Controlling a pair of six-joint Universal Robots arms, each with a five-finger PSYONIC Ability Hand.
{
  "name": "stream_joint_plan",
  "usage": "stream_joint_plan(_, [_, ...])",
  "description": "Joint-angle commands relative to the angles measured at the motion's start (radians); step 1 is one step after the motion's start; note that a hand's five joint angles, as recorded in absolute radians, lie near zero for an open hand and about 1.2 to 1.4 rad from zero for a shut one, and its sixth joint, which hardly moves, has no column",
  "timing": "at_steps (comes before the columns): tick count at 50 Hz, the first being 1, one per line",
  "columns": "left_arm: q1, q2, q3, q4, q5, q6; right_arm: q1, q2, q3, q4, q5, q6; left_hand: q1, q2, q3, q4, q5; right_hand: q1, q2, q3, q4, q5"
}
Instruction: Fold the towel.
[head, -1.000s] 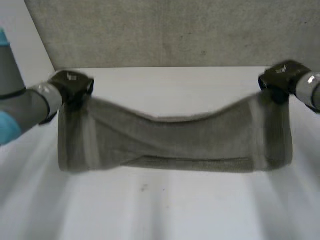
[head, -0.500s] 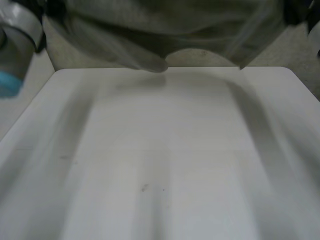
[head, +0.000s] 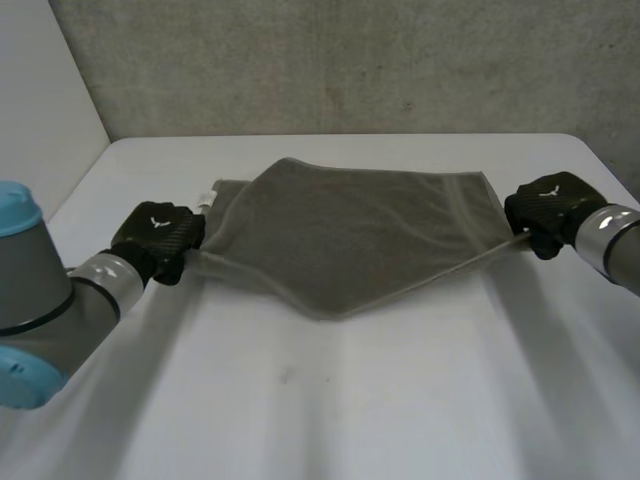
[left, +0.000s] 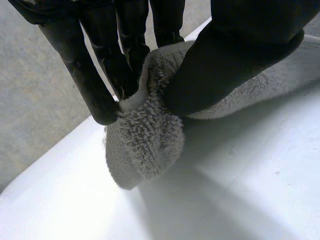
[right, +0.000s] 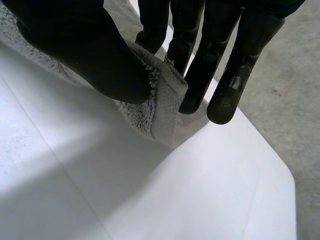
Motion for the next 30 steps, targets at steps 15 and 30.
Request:
stream_joint_plan(15, [0.022,0.485,-0.304,-0.286,0.048,0.276,-0.262,-0.406,0.249,0.385,-0.04,-0.423,0.228,0.179,0.181,0.178,0.191,0.003,0.182,0.181,0.18,0.185])
stream_joint_plan(30, [0.009,0.036,-0.006,-0.146,0.089,0.274,-0.213,-0.152,0.164,0.11,-0.112,-0.198,0.228,0.179,0.181,0.178,0.191,0.003,0.182,0.181,0.18,0.185])
